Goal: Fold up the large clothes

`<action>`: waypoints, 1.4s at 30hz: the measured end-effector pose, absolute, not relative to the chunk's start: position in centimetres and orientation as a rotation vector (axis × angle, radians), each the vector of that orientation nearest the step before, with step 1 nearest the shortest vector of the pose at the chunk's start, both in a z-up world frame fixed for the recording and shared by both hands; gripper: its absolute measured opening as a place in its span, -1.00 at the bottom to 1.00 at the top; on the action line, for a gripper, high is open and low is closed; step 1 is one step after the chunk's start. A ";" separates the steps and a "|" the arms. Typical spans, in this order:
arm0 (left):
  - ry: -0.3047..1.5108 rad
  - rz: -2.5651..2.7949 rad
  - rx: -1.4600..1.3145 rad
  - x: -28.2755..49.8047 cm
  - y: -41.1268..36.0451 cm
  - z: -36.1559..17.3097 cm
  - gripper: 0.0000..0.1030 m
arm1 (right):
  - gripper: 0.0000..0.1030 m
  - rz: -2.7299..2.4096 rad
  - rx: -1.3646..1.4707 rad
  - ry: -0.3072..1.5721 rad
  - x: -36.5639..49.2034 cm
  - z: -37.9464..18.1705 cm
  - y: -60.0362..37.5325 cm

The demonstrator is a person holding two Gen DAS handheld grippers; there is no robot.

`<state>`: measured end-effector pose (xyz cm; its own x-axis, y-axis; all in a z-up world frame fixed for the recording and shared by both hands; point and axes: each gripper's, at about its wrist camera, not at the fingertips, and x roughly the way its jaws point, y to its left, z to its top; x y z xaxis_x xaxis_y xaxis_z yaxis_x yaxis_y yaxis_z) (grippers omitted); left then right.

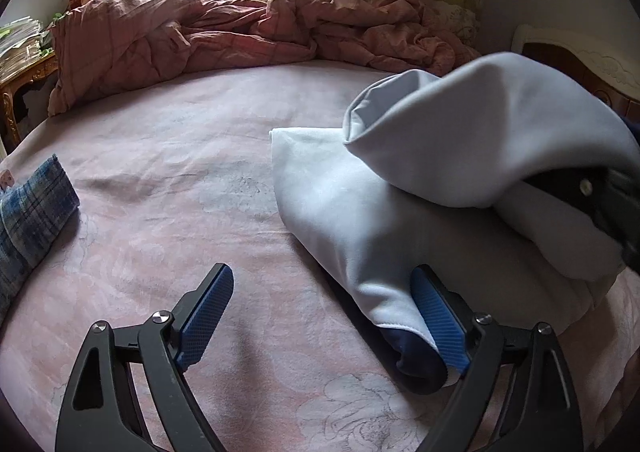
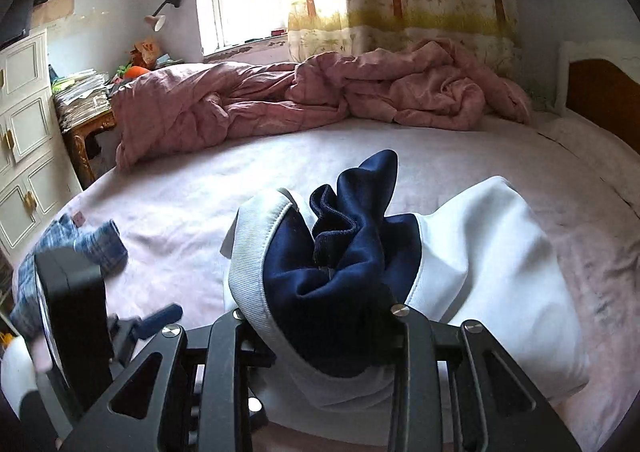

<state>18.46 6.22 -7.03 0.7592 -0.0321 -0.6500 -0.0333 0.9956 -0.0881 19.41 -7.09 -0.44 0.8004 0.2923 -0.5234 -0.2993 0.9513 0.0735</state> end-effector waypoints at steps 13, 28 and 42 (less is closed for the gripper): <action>0.711 0.007 -0.121 18.4 6.8 -7.3 0.89 | -0.25 0.327 -0.099 0.579 18.8 -0.5 -9.2; 0.713 0.013 -0.124 18.3 6.9 -7.2 0.93 | 0.62 0.331 -0.109 0.587 16.5 0.3 -11.3; 0.467 -0.335 -0.326 12.7 7.5 -0.6 0.99 | 0.68 0.049 0.091 0.571 16.9 2.2 -26.4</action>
